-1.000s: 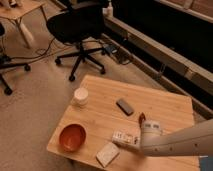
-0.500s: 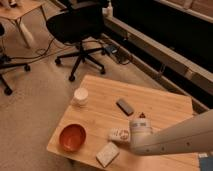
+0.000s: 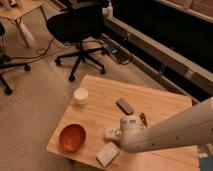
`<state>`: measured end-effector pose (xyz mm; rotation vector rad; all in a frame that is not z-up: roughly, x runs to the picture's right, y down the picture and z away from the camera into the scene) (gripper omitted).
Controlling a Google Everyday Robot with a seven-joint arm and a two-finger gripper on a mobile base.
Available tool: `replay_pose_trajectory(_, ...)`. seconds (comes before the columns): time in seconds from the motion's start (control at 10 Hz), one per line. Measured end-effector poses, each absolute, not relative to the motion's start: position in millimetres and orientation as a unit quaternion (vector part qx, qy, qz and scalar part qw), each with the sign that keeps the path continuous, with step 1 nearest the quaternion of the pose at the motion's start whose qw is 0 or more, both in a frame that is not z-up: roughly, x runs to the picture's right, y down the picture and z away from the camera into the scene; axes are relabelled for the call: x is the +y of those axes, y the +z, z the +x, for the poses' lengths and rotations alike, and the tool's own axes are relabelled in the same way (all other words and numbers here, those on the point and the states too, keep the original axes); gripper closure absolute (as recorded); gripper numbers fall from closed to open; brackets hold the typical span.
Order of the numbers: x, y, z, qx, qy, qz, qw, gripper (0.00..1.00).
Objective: Stand the bottle upright
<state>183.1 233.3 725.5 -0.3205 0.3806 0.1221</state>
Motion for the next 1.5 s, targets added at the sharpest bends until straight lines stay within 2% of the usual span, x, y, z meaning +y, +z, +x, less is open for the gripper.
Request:
replay_pose_trajectory(0.7, 194.3, 715.7, 184.4, 0.182, 0.092, -0.143, 0.968, 0.70)
replay_pose_trajectory(1.5, 181.3, 701.5, 182.4, 0.158, 0.134, -0.182, 0.961, 0.70)
